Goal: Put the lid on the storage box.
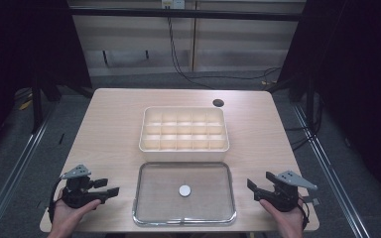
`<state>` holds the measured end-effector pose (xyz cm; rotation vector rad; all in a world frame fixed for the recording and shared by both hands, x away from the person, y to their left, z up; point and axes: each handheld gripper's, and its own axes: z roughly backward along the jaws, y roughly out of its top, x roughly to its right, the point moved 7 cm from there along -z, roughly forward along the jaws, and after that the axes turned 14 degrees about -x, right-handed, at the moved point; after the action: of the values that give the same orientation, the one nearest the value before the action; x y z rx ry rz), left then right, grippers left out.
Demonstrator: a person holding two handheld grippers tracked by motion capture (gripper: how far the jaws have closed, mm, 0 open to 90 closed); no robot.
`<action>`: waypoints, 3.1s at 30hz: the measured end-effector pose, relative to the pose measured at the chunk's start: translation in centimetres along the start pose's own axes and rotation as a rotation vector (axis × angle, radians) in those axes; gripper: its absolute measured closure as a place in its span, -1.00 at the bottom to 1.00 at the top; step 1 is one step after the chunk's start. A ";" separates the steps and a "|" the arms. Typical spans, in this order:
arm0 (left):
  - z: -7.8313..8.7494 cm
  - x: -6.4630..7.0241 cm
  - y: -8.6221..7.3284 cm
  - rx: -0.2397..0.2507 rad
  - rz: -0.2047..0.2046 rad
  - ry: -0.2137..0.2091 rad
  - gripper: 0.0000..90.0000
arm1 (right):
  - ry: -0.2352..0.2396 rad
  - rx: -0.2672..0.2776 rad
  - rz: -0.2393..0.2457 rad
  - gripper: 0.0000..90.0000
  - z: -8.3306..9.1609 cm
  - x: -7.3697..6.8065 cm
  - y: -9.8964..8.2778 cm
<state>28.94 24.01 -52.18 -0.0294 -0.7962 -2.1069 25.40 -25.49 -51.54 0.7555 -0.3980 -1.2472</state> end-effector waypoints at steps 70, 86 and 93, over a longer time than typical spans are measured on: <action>-5.8 3.4 2.9 -0.169 -0.084 -0.065 0.33 | 0.072 -0.289 0.083 0.06 -7.2 -4.6 1.9; -6.1 4.2 2.7 -0.170 -0.121 -0.067 0.44 | 0.136 -0.269 -0.029 0.05 -7.4 -4.6 1.8; -5.9 4.1 2.6 -0.184 -0.125 -0.073 0.44 | 0.242 -0.246 -0.198 0.16 -7.1 -3.9 1.9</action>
<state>29.80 16.67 -54.30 -0.1591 -0.6591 -2.3033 30.17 -19.48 -54.71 0.7355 0.0292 -1.3410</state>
